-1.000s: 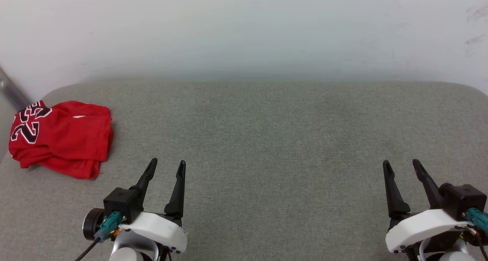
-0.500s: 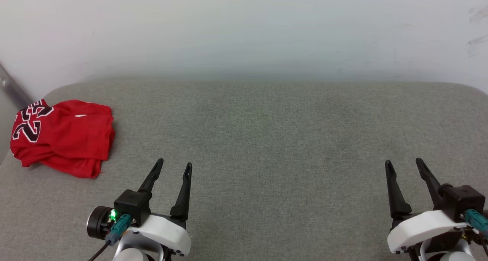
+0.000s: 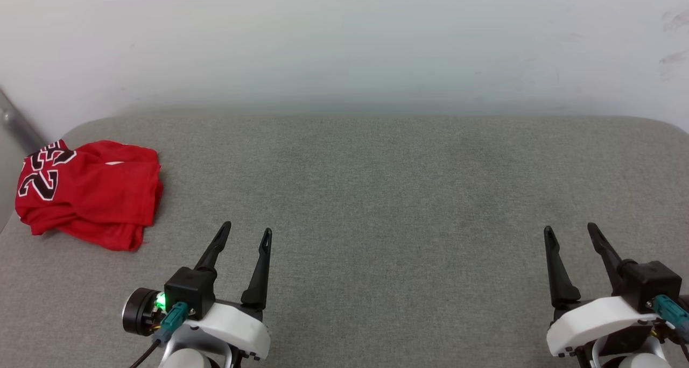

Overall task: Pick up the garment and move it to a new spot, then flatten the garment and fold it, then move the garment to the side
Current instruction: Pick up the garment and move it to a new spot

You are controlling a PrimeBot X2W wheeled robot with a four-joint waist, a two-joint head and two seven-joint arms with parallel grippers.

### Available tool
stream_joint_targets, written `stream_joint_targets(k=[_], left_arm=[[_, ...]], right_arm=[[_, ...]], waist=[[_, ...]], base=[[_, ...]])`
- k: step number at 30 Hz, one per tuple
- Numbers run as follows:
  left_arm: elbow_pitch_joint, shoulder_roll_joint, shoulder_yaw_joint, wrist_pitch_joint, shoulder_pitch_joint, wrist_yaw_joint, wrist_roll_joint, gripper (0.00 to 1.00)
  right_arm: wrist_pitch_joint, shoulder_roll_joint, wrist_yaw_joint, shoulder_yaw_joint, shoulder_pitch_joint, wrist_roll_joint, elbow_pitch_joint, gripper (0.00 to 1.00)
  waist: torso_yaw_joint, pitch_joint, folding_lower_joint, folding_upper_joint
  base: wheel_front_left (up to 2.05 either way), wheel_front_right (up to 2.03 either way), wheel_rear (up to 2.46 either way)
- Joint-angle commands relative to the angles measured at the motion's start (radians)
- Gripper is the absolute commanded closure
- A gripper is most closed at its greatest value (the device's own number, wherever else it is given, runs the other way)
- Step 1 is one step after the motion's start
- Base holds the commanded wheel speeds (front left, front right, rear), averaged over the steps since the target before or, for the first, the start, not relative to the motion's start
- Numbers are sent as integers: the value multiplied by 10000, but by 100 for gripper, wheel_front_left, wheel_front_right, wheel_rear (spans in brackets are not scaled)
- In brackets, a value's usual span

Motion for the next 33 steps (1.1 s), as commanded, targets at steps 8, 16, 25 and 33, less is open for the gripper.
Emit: stream_joint_targets(k=[8,16,25,33], left_arm=[[80,-42,132,-27,-130,18,-95,0],[130,-22,574,-27,-349,140,-193,0],[197,98,1071,-26,-400,257,-190,0],[134,130,1272,-26,-360,330,-114,0]], right_arm=[[-99,27,-3,-19,-129,134,161,0],[-110,22,-3,534,-284,170,86,0],[-130,24,-5,1042,-516,175,4,0],[-144,21,-3,1383,-731,221,59,0]], waist=[[155,16,0,0],[1088,86,0,0],[2910,108,0,0],[4174,167,0,0]], base=[[0,0,0],[0,0,0],[0,0,0],[0,0,0]])
